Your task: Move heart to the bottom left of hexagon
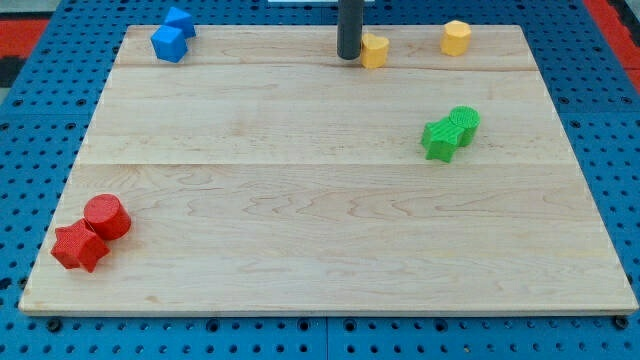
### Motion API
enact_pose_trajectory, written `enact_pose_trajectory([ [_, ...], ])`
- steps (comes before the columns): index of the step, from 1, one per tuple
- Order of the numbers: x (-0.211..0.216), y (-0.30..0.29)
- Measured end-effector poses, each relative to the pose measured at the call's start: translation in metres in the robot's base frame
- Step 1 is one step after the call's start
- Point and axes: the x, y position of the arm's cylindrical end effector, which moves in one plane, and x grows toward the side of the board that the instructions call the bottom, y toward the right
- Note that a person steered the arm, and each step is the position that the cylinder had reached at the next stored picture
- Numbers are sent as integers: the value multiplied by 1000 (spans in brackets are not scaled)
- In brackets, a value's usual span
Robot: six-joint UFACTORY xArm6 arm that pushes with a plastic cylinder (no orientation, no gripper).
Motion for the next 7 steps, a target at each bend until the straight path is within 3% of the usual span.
enact_pose_trajectory([
  [2,3,60],
  [3,36,108],
  [4,4,166],
  [5,-41,188],
  [7,-56,181],
])
